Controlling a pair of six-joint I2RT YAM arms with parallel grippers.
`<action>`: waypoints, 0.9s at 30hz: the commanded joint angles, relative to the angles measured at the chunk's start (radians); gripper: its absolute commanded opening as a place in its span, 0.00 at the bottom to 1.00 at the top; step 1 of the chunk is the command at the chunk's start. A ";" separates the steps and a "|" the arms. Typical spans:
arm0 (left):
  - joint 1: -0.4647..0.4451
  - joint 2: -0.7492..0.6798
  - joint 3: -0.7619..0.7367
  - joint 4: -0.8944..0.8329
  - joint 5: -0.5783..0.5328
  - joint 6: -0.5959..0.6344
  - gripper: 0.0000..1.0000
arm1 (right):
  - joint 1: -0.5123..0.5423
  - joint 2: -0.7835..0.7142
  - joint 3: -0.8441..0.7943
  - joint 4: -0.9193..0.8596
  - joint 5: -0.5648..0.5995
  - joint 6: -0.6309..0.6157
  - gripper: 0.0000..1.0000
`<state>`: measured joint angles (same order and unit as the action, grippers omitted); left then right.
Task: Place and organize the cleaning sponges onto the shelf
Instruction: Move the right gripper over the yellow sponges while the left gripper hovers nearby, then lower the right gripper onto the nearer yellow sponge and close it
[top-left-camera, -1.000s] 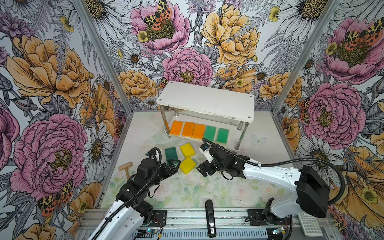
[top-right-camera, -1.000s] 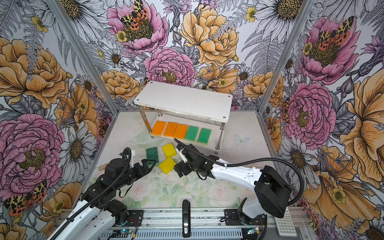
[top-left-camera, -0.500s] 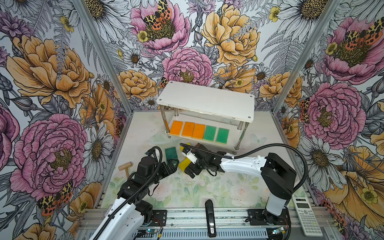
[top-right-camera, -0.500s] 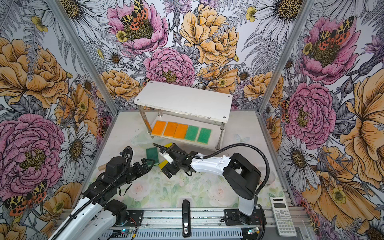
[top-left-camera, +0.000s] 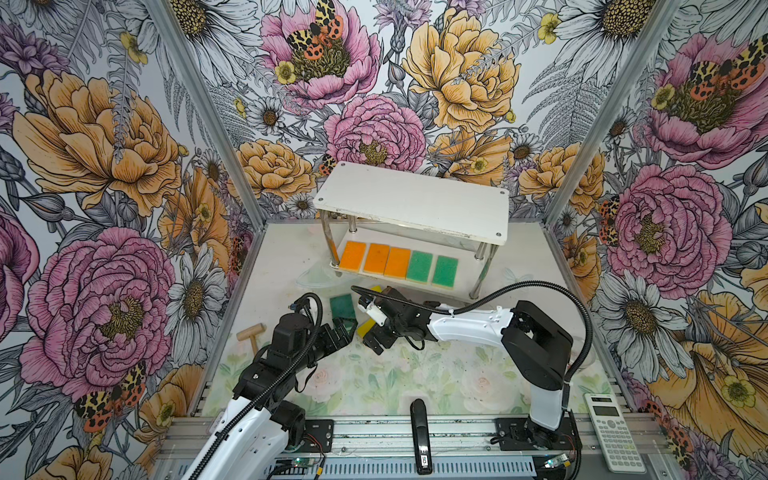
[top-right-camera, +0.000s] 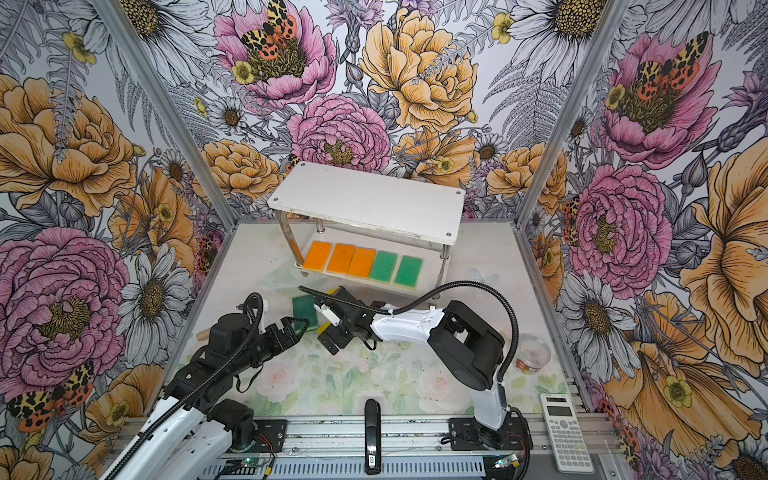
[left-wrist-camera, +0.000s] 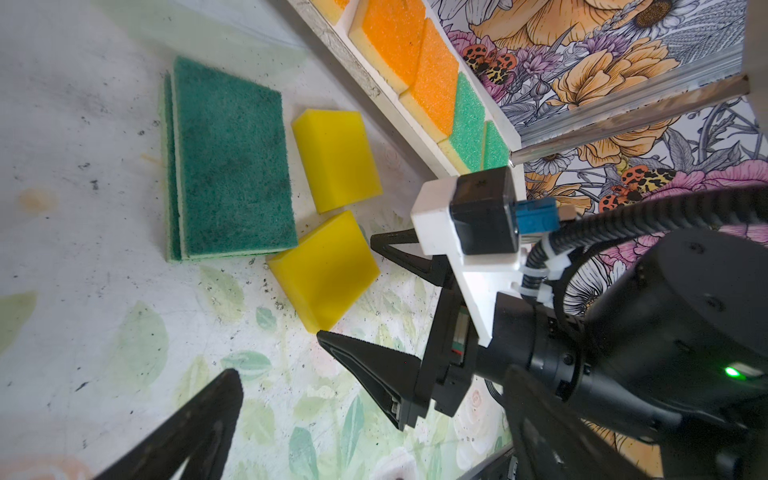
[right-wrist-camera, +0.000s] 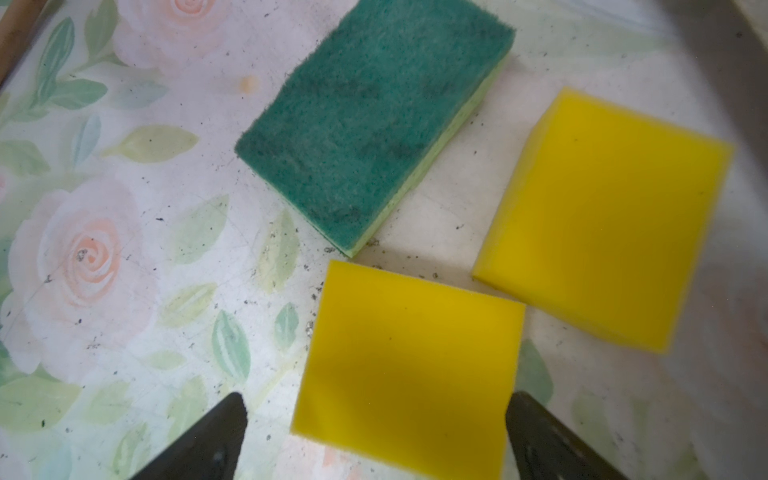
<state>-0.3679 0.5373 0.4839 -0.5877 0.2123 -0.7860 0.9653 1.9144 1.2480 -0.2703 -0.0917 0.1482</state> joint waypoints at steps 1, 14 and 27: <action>0.012 -0.015 -0.010 -0.004 0.024 -0.001 0.99 | 0.003 0.011 0.008 0.021 0.022 0.022 1.00; 0.012 -0.013 -0.013 -0.003 0.020 -0.002 0.99 | 0.003 0.026 -0.035 0.057 0.007 0.068 0.98; 0.016 -0.008 -0.016 -0.003 0.015 0.001 0.99 | 0.003 0.059 -0.032 0.084 0.002 0.099 0.96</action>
<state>-0.3622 0.5320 0.4782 -0.5880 0.2127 -0.7860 0.9653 1.9457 1.2152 -0.2108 -0.0841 0.2260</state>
